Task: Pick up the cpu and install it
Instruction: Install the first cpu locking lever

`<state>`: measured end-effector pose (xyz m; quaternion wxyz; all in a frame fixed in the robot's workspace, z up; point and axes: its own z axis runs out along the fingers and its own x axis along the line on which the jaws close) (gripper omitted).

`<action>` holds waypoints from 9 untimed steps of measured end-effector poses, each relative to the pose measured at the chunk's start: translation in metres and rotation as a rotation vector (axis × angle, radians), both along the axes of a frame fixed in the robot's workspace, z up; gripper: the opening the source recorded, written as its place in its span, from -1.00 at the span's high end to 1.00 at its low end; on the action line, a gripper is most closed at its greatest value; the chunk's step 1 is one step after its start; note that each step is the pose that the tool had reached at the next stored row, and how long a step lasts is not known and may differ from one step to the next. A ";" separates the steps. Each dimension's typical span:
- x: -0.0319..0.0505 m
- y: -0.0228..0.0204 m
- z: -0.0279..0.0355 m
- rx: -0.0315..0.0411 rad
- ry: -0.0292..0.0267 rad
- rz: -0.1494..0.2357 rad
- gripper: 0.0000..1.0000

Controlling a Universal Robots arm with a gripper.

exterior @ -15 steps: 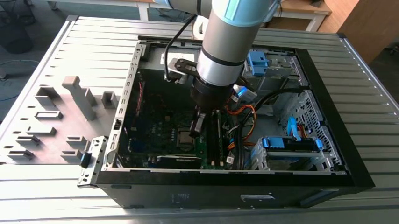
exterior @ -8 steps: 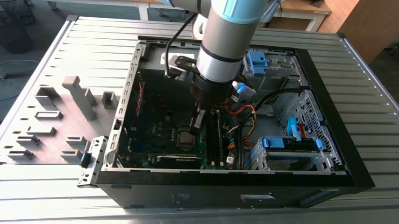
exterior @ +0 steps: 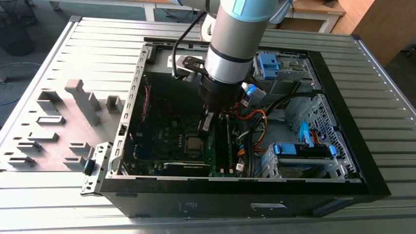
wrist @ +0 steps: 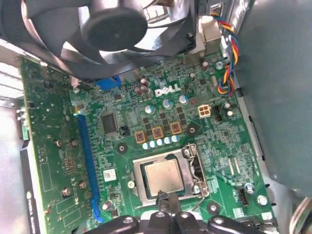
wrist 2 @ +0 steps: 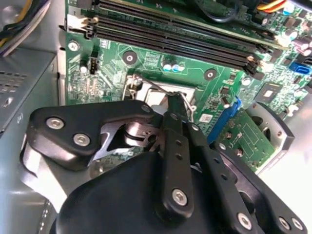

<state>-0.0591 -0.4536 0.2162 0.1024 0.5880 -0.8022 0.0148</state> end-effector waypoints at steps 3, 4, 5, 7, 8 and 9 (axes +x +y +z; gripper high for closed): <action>0.0000 -0.0001 0.0117 -0.0009 0.0001 0.000 0.79; 0.0000 -0.0001 0.0160 -0.0008 0.0003 0.000 0.79; 0.0000 -0.0001 0.0198 -0.0008 0.0003 0.000 0.79; 0.0000 -0.0001 0.0240 -0.0006 0.0002 0.000 0.79; 0.0000 -0.0001 0.0244 -0.0006 0.0003 0.000 0.79; 0.0000 -0.0001 0.0243 -0.0005 0.0003 0.000 0.79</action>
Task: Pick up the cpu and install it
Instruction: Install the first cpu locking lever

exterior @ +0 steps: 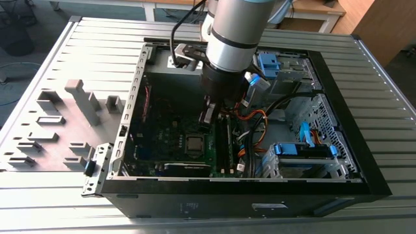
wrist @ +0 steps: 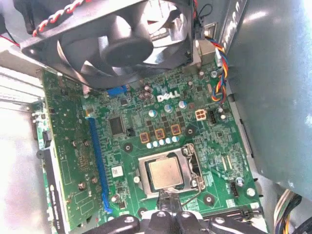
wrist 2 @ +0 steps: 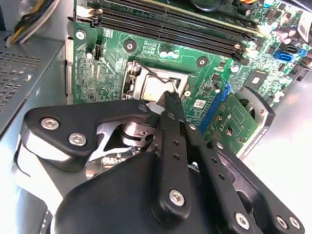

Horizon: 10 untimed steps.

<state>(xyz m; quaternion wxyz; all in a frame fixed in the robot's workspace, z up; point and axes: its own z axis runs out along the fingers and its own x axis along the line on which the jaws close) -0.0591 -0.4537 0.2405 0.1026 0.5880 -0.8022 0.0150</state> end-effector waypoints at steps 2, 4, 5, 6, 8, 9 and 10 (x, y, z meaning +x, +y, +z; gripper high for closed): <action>0.0007 0.0000 0.0000 0.0001 0.0000 0.000 0.79; 0.0027 0.0000 -0.0003 0.0003 -0.0001 0.000 0.79; 0.0039 0.0000 -0.0004 0.0001 0.0000 0.000 0.79; 0.0053 0.0000 -0.0006 -0.0001 0.0000 0.000 0.79; 0.0084 0.0000 -0.0012 -0.0001 0.0000 0.000 0.79; 0.0098 0.0000 -0.0017 -0.0001 0.0000 0.000 0.79; 0.0112 0.0000 -0.0023 0.0000 -0.0001 0.000 0.79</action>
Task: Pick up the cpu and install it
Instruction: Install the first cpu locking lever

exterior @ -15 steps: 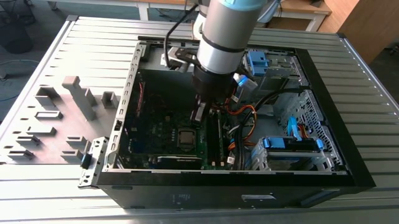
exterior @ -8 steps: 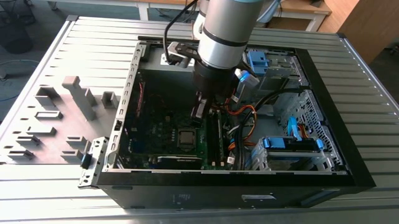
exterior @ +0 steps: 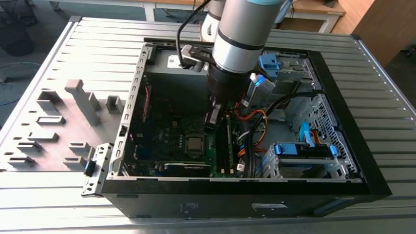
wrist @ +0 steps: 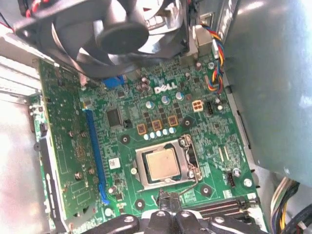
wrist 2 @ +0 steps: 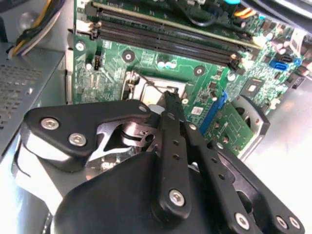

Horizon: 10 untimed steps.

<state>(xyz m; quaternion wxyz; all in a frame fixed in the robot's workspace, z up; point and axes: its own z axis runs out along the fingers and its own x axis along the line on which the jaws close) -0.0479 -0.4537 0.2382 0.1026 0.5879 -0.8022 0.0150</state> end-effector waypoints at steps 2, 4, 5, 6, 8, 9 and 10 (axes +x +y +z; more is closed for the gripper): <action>0.0016 0.0000 -0.0020 -0.0012 0.0002 0.000 0.79; 0.0020 0.0000 -0.0053 -0.0041 0.0002 0.000 0.79; 0.0021 0.0000 -0.0069 -0.0063 0.0001 0.000 0.79; 0.0023 0.0000 -0.0083 -0.0089 0.0001 0.000 0.79; 0.0025 0.0001 -0.0107 -0.0156 0.0002 0.000 0.79; 0.0026 0.0000 -0.0118 -0.0196 0.0002 0.000 0.79; 0.0026 0.0000 -0.0129 -0.0245 0.0003 0.000 0.79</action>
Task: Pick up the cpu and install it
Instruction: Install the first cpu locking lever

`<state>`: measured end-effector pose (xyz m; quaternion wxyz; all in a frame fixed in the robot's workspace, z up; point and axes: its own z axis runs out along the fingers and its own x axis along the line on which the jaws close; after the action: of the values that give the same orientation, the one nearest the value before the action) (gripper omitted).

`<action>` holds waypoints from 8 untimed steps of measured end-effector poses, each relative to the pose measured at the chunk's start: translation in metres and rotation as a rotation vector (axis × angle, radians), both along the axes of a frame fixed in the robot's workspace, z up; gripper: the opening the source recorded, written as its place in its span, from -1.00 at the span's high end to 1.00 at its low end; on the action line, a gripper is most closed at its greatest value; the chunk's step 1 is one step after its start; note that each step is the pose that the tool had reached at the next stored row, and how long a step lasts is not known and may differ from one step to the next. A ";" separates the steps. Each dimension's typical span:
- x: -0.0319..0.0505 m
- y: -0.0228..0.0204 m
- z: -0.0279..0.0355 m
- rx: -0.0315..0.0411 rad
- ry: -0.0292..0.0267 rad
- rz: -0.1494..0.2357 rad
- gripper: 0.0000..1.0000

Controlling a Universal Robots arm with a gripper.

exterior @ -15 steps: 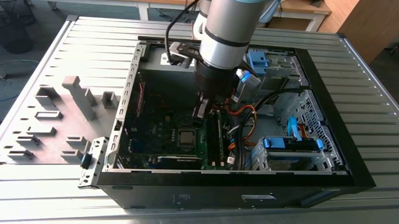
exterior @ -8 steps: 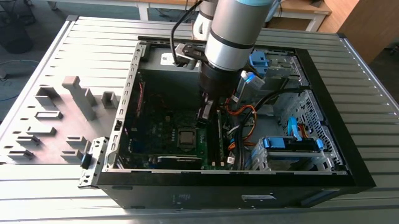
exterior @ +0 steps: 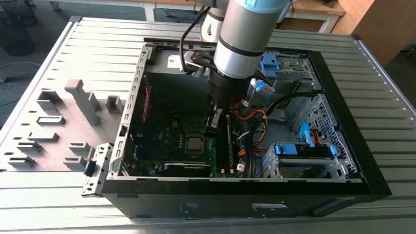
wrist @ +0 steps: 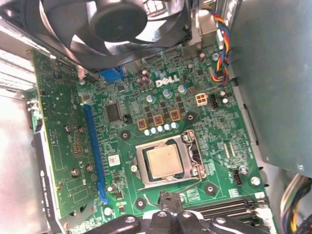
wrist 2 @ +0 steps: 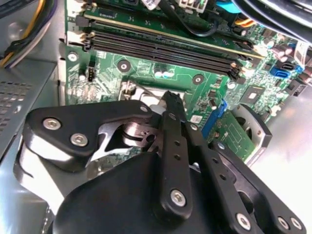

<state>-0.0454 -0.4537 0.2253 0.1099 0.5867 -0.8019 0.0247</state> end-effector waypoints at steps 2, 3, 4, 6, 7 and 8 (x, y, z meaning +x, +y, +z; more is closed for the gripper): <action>0.0000 0.0000 -0.0020 -0.0093 0.0000 0.000 0.79; 0.0000 0.0000 -0.0029 -0.0146 0.0001 0.000 0.79; 0.0000 0.0000 -0.0039 -0.0202 0.0001 0.000 0.79; 0.0000 0.0000 -0.0057 -0.0331 0.0003 0.000 0.79; 0.0000 0.0001 -0.0066 -0.0400 0.0003 0.000 0.79; 0.0000 0.0001 -0.0076 -0.0474 0.0003 0.000 0.79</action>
<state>-0.0454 -0.4535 0.2177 0.1239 0.5839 -0.8011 0.0436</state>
